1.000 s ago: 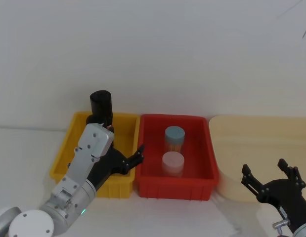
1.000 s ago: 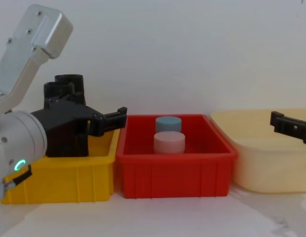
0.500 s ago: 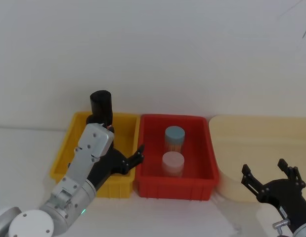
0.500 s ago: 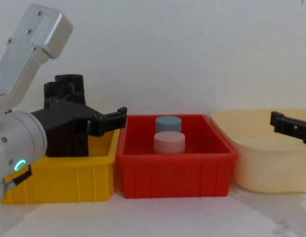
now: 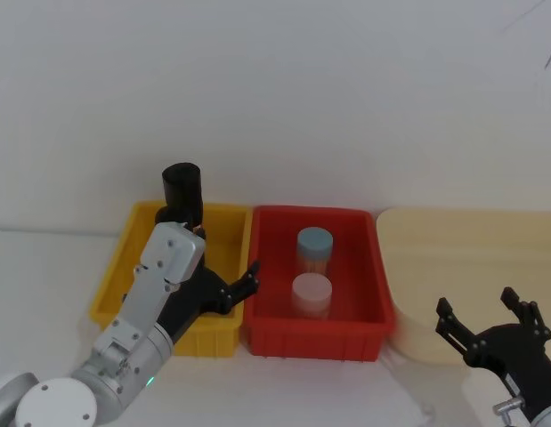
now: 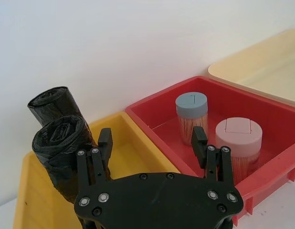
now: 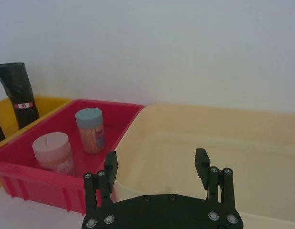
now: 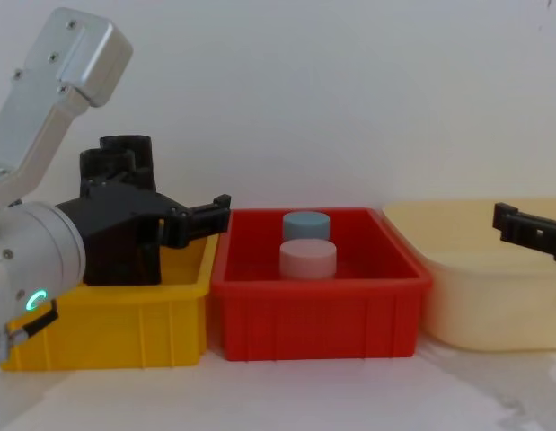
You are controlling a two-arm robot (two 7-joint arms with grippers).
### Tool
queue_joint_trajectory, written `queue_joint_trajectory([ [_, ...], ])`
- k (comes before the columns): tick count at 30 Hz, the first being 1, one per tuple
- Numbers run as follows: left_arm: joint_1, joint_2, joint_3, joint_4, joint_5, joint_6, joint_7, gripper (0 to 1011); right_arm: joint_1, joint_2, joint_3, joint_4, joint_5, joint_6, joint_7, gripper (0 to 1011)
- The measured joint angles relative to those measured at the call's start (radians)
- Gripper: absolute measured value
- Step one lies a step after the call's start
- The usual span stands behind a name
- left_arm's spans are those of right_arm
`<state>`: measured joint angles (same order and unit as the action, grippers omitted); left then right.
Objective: Pick up the garbage bag with the one hand and transfer it to the other hand.
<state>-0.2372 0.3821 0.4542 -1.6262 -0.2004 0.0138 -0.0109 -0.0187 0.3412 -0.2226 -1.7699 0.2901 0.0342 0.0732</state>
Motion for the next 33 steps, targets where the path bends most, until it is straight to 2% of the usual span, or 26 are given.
queue_joint_trajectory([
  [10,0.0,0.0,0.0,0.0,0.0,0.0,0.0,1000,-0.028,0.045,0.016,-0.036,0.023,0.005,0.071,1004],
  [17,0.0,0.0,0.0,0.0,0.0,0.0,0.0,1000,-0.035,0.08,0.013,-0.063,0.028,0.008,0.128,1005],
  [22,0.0,0.0,0.0,0.0,0.0,0.0,0.0,1000,-0.024,0.102,-0.005,-0.077,0.026,0.013,0.176,1004],
  [25,0.0,0.0,0.0,0.0,0.0,0.0,0.0,1000,-0.001,0.112,-0.028,-0.079,0.017,0.023,0.213,1004],
  [33,0.0,0.0,0.0,0.0,0.0,0.0,0.0,1000,0.064,0.113,-0.086,-0.058,-0.01,0.058,0.261,1004],
])
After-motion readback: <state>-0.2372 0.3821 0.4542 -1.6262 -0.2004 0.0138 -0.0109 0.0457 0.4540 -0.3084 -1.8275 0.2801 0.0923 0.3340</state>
